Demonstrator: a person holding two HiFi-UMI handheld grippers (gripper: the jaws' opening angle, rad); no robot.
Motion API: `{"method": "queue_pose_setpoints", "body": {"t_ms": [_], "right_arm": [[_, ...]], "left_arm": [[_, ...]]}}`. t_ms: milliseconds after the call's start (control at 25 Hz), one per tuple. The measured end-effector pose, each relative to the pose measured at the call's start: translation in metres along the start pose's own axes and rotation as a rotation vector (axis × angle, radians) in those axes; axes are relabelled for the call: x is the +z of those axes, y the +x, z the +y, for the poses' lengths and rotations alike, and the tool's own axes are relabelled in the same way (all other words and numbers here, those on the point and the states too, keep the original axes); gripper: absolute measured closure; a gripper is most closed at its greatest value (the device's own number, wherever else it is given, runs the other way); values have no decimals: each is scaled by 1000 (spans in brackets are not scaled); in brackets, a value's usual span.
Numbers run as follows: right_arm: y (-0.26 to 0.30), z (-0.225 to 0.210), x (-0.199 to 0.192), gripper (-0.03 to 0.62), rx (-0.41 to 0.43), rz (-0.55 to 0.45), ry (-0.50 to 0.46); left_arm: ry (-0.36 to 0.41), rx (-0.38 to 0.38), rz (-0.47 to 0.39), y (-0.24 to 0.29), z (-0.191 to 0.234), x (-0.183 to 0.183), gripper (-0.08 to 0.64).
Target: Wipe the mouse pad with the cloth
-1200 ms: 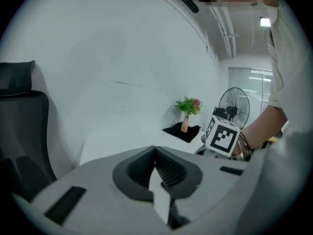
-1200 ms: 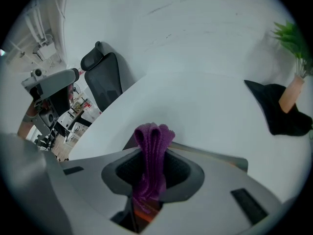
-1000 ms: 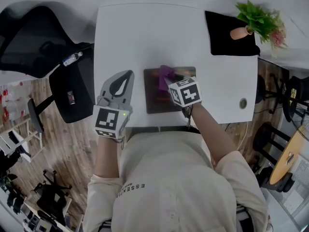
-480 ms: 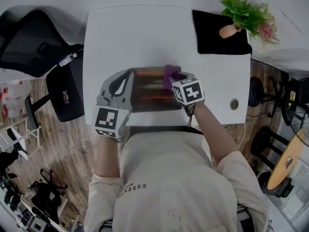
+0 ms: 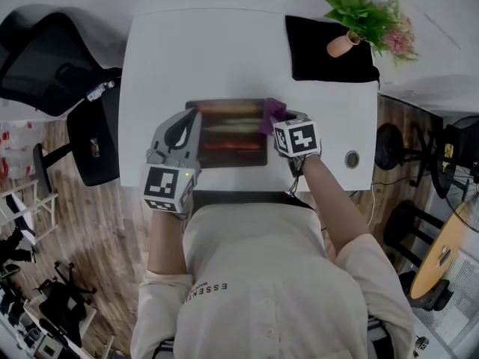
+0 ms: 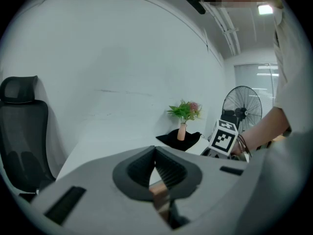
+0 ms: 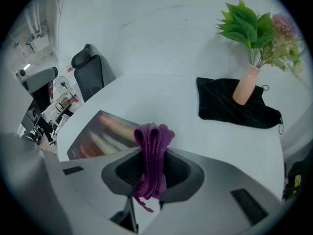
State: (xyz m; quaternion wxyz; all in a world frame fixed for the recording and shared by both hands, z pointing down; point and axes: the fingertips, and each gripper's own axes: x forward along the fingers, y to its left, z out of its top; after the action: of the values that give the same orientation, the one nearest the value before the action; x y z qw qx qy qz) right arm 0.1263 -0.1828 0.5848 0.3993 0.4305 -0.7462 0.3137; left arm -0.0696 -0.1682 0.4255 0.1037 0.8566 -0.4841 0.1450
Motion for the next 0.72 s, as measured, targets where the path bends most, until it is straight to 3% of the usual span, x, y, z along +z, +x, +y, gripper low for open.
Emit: {"method": "queue_pose_setpoints", "body": {"t_ms": [200,480,720], "right_arm": [[-21,15,12,489,1,-60,5],[-31,96,20,490,155,-90,23],[-11,165,20,489,228,-76,25]], "left_arm": [[23,-32,-16,-7,1,3,558],[53,-72,-11,-38,23,-1,558],[41,-68,6,-72,52,-16,558]]}}
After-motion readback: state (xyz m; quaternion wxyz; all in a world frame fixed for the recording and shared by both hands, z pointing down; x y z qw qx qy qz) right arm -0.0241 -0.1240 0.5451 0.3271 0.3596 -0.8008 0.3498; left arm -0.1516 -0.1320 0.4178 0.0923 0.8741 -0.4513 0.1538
